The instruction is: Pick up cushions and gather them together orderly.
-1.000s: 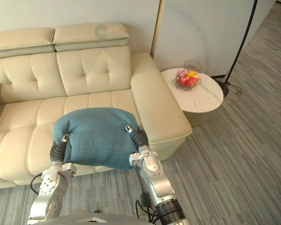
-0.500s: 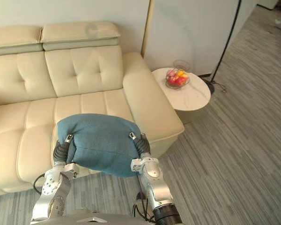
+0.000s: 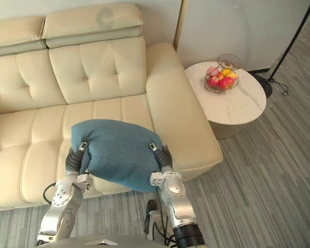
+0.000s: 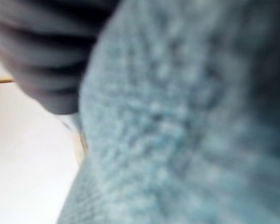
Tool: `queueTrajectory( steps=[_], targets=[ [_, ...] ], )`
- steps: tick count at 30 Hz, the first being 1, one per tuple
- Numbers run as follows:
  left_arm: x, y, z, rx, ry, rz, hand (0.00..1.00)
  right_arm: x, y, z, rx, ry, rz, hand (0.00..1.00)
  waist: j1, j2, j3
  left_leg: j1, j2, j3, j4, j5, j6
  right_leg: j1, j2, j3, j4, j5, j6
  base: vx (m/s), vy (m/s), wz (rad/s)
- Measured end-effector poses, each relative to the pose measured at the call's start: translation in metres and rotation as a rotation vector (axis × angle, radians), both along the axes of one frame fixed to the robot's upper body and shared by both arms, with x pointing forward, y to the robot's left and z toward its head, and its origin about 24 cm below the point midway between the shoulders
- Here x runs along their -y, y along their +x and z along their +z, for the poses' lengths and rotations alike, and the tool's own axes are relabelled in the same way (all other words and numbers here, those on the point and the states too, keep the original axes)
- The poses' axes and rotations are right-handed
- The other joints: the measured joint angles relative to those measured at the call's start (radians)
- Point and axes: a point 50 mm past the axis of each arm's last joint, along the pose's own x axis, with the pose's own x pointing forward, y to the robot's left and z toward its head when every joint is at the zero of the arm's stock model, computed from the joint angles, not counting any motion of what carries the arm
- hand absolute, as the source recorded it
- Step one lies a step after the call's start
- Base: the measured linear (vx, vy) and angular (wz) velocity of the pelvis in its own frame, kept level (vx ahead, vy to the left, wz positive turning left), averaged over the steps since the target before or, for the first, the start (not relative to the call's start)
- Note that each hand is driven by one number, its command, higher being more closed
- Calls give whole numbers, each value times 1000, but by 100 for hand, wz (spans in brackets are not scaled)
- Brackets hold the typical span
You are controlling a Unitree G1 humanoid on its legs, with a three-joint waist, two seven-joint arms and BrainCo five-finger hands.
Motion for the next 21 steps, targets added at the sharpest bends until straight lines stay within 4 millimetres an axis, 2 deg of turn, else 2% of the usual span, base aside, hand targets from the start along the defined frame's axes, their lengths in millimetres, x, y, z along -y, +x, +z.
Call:
queueTrajectory(
  steps=[1,2,4,5,6,7,8,9,13,17,21],
  targets=[
    [0,1,1,4,-1,-1,100,1,-1,1,5,5,-4,100,2,-1,0,-32,17,49,76,-8,29,35,-9,1,-39,0,0,173,23,13],
    [1,0,1,4,-5,0,100,1,-1,1,3,10,-11,100,4,0,-1,-55,36,86,93,-68,54,60,-11,1,-63,0,0,165,34,14],
    [2,1,1,5,-10,-3,100,2,-1,1,0,12,-28,100,13,-1,0,-88,40,100,53,-132,67,91,-15,1,-87,0,0,123,81,6],
    [2,1,1,5,-10,-3,100,2,-1,1,0,13,-30,100,19,-1,0,-96,41,104,27,-144,74,98,-17,3,-90,0,0,110,142,-9],
    [2,0,1,3,-10,-3,100,2,-2,0,-2,15,-33,100,33,-3,2,-109,36,109,-76,-157,78,112,-26,9,-90,0,3,75,139,-13],
    [2,0,1,3,-10,-4,100,2,-2,0,-3,15,-34,100,36,-5,3,-109,28,106,-135,-151,80,114,-32,13,-83,-5,15,90,206,-18],
    [3,0,0,2,-10,-5,100,2,-2,0,-5,14,-35,100,39,1,-1,-94,18,94,-256,-88,86,113,-35,24,-68,-18,45,102,251,-24],
    [5,-1,0,-2,-14,-8,100,3,-3,-3,-15,13,-38,100,44,20,-7,-82,23,51,-334,19,45,115,-23,45,-50,-42,91,136,299,-29],
    [-9,-7,-7,-33,42,3,100,-9,-7,-14,-70,72,-54,100,42,-51,-29,-23,-48,82,-390,18,61,115,-80,125,-50,-41,96,70,197,-18],
    [-11,-11,-11,-51,44,16,100,-13,-7,-18,-90,80,-44,100,43,-56,-30,14,-73,110,-431,22,75,121,-93,168,-73,-26,104,-23,77,-24],
    [-10,-11,-11,-50,58,11,100,-14,-1,-17,-84,28,-32,100,25,-57,-30,44,-79,152,-496,49,79,103,-89,227,-115,4,129,-75,8,-41]
  ],
)
